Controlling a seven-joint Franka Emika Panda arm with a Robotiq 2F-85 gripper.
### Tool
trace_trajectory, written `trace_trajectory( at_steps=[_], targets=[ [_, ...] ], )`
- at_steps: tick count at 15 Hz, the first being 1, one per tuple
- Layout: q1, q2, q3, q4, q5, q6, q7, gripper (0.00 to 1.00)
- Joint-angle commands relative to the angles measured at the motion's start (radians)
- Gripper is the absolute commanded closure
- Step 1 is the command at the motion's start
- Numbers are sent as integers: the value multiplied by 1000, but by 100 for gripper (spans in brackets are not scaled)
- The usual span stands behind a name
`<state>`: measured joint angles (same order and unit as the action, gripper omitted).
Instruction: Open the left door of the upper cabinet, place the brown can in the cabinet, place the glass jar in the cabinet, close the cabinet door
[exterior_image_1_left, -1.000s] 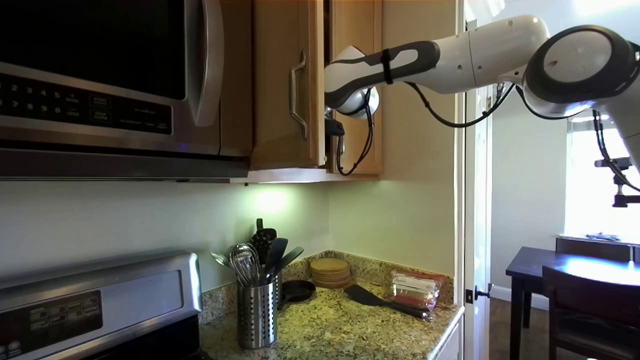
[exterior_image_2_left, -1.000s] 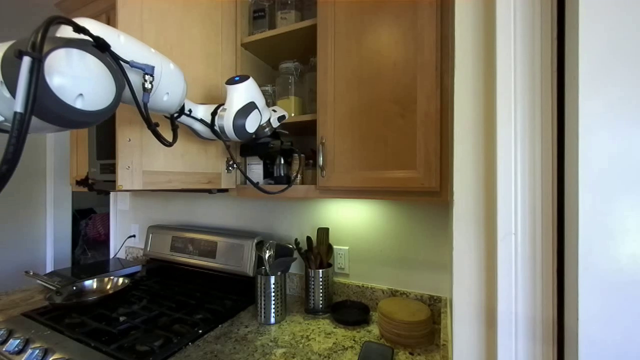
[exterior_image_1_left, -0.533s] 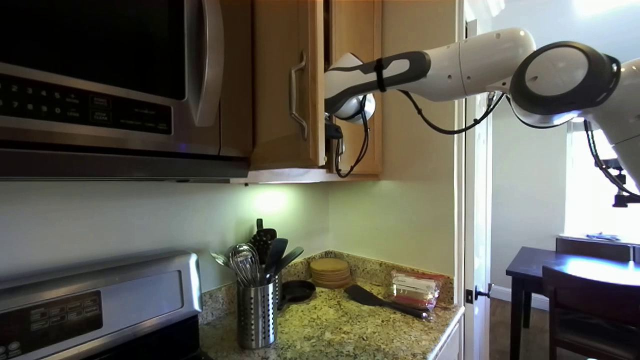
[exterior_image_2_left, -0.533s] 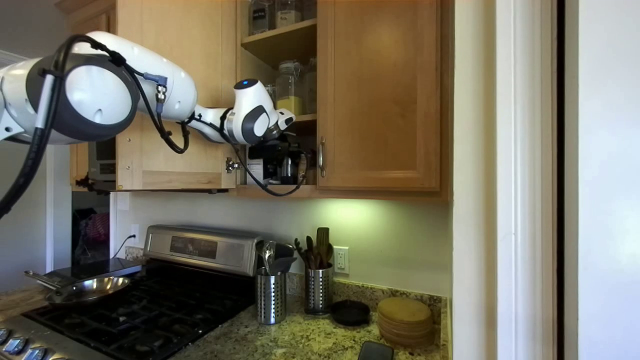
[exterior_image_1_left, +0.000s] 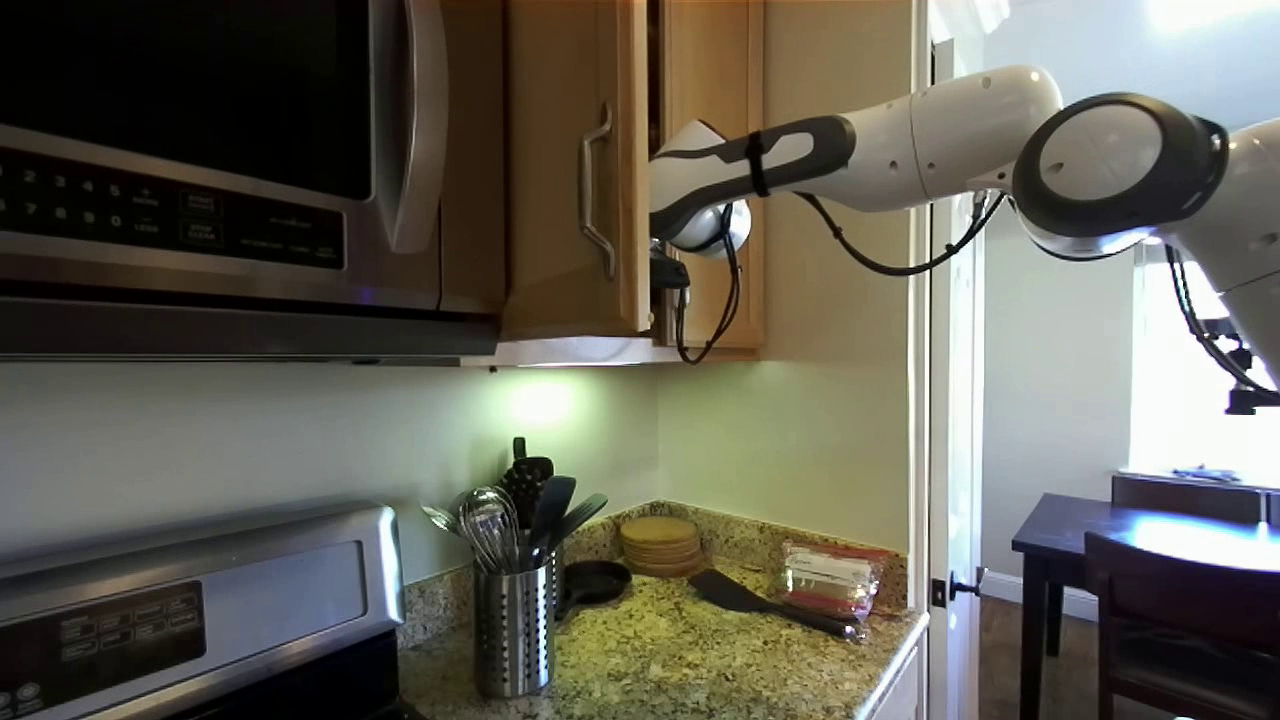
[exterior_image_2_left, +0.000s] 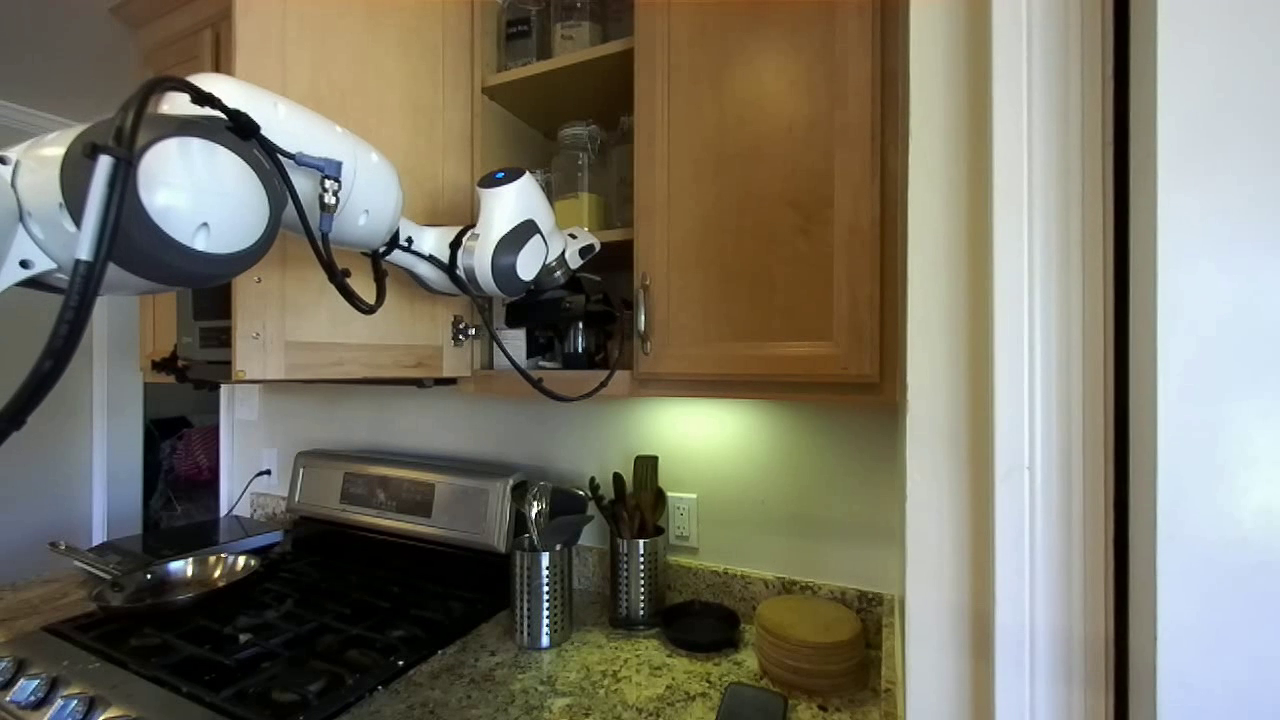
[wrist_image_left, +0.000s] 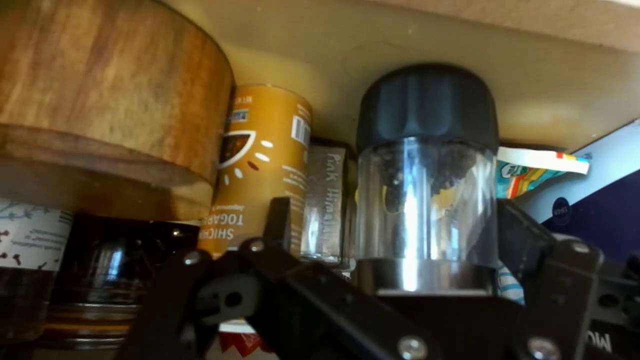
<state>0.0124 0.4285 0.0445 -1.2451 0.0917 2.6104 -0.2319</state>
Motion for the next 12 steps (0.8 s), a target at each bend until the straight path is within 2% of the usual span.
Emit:
trace_trajectory(
  at_steps=[1,5,12],
  targets=[
    [12,-61,-31,-70,-30,-11,45,0],
    [28,-87,-56,-122,-66,-6,103,0],
    [74,-176,-82,-281,-164,15,217,0]
  ],
)
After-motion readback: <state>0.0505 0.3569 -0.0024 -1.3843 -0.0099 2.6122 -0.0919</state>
